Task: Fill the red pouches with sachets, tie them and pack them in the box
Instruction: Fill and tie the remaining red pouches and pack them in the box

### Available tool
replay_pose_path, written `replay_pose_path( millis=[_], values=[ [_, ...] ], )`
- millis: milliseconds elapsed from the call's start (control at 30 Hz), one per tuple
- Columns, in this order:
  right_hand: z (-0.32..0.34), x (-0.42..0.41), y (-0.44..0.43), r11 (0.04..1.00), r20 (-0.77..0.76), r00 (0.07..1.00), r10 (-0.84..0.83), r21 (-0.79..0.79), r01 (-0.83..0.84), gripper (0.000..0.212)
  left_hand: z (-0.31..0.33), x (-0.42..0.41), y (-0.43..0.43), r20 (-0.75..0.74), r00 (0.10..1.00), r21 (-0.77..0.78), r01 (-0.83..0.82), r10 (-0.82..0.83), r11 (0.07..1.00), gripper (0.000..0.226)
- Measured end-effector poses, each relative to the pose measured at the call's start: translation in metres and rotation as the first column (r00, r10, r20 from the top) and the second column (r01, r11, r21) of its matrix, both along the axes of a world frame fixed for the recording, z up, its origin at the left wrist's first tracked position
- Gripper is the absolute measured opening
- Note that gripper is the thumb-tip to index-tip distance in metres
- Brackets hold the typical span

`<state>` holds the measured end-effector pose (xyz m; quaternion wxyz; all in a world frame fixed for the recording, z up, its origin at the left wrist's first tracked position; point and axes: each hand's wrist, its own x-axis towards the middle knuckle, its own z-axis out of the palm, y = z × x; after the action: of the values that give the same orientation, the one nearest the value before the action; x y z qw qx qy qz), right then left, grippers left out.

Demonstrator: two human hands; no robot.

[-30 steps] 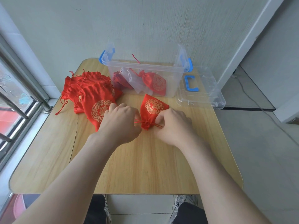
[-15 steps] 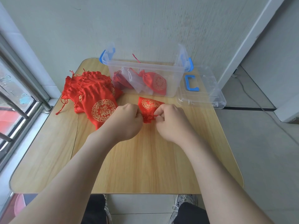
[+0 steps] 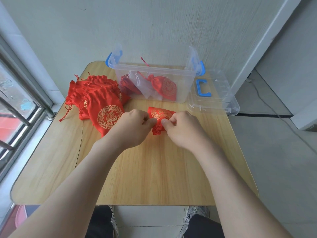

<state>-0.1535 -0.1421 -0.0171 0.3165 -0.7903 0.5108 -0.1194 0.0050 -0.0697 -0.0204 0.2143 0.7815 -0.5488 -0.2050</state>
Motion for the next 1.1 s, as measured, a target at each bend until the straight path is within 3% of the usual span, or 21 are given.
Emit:
replay_pose_path(
  millis=[100,200,267,433,567,733,833,933,1100],
  values=[
    [0.000,-0.001,0.000,1.000,-0.016,1.000,0.011,-0.027,-0.012,0.037,-0.002,-0.001,0.000,0.060,0.998,0.007,-0.007,0.006,1.000,0.044],
    [-0.002,0.001,0.001,0.996,0.018,1.000,0.013,-0.083,-0.012,0.006,-0.007,-0.006,0.000,0.096,0.995,-0.021,-0.007,0.009,1.000,0.045],
    [-0.003,0.002,0.001,0.997,0.057,0.998,0.027,-0.080,-0.022,0.017,-0.007,-0.008,-0.002,0.059,0.998,-0.072,-0.001,0.005,0.997,0.042],
    [0.000,0.001,0.000,0.996,0.090,0.992,0.086,-0.034,-0.083,0.015,0.003,-0.012,-0.004,-0.186,0.980,-0.116,-0.093,0.070,0.989,0.042],
    [-0.001,0.000,-0.002,0.992,0.085,0.989,0.122,-0.030,-0.120,0.014,0.002,-0.011,-0.005,-0.482,0.871,-0.058,-0.138,0.093,0.989,0.039],
    [-0.004,0.001,-0.006,0.997,0.148,0.988,0.045,0.054,-0.053,0.004,0.007,-0.006,-0.004,-0.678,0.719,0.000,-0.213,0.156,0.977,0.038],
    [-0.003,0.000,-0.007,0.995,0.166,0.986,0.031,0.090,-0.046,0.010,0.010,-0.004,-0.003,-0.704,0.690,0.028,-0.210,0.168,0.977,0.033],
    [-0.003,0.000,-0.006,0.992,0.180,0.983,0.023,0.115,-0.044,0.002,0.009,-0.005,-0.002,-0.680,0.715,0.068,-0.162,0.164,0.984,0.036],
    [0.001,0.004,-0.005,0.974,0.310,0.951,0.012,0.211,-0.081,0.024,0.008,-0.008,-0.002,-0.670,0.726,0.080,-0.141,0.158,0.987,0.035]
  ],
)
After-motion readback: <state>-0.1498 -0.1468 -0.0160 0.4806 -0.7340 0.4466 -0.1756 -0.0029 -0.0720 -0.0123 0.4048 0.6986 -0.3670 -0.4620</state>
